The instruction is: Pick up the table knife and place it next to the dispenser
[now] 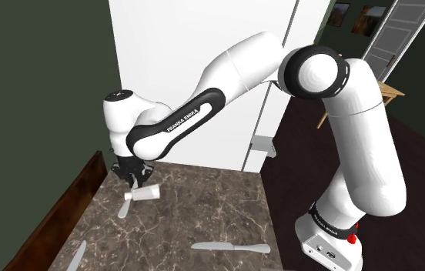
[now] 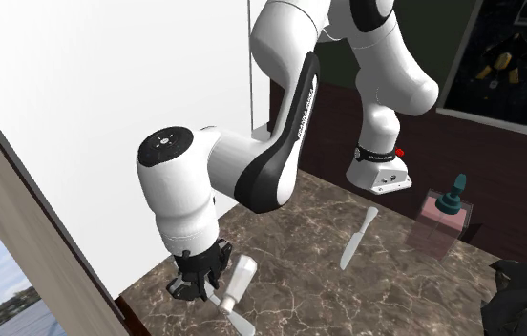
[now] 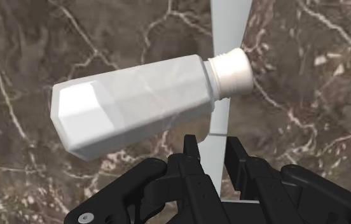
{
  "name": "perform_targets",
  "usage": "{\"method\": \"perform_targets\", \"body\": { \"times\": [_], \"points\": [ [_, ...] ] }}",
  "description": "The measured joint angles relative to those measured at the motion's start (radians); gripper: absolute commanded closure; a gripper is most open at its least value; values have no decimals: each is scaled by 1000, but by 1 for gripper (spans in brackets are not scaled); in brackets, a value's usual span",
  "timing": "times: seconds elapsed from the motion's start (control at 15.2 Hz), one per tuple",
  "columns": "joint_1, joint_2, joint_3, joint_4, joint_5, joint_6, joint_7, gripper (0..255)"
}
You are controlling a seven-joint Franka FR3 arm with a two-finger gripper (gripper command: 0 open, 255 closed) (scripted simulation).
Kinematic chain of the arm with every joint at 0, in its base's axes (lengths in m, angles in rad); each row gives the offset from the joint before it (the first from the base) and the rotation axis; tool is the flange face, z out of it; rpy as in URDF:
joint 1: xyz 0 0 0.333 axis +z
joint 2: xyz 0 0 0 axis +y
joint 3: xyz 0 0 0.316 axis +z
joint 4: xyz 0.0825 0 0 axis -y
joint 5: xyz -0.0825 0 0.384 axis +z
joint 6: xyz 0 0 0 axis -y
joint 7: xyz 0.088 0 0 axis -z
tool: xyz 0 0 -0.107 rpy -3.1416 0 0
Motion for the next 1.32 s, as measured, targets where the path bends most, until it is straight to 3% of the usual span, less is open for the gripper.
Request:
{"method": "perform_targets", "body": {
  "times": [1.32],
  "points": [
    [-31, -142, 52, 53, 73, -185, -41, 255]
  ]
}}
